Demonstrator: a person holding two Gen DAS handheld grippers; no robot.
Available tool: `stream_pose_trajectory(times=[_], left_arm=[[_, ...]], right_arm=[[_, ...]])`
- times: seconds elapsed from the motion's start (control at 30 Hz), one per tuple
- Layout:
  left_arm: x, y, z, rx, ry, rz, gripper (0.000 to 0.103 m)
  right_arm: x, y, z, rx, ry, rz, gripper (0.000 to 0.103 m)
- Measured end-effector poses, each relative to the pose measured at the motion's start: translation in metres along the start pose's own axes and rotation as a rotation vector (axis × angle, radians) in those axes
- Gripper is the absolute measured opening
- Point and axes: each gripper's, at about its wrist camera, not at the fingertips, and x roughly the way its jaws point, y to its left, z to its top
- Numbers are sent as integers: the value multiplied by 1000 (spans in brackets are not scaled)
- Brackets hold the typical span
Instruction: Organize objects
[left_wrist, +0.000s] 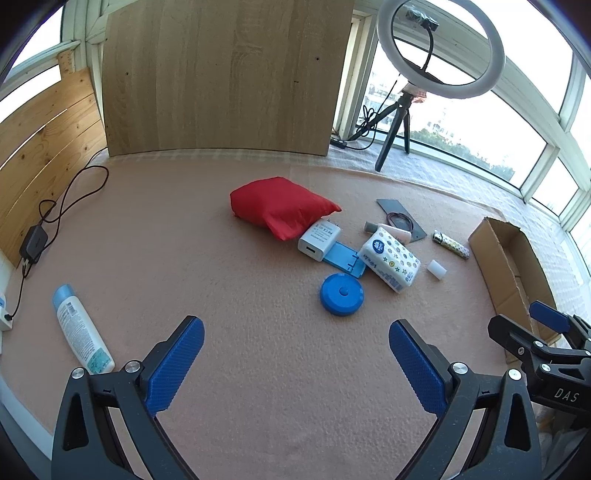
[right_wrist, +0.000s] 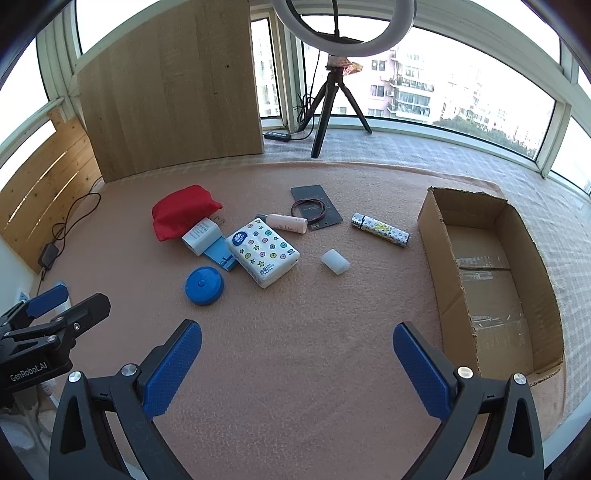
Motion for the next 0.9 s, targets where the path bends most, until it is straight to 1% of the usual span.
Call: stream_pose_trajectory(times=[0.3,0.43,0.6,0.67,0.8,0.9], left_arm=[[12,4,4,7,16,2,102],[14,6,5,16,21,11,102],[20,11,6,-7,35,6,102],[23,11,6,-1,42,3,102],[29,9,4,3,52,-3,102],[32,6,5,12,53,9,102]], right_arm=[[5,-7,1,20,6,9,102],[8,-9,1,30,10,30,102],[15,-13,6,29,16,47,102],[21,-14,10,25,23,61,97],[37,-15,23,39,61,107,91],[47,-12,34,32,81,129,86]])
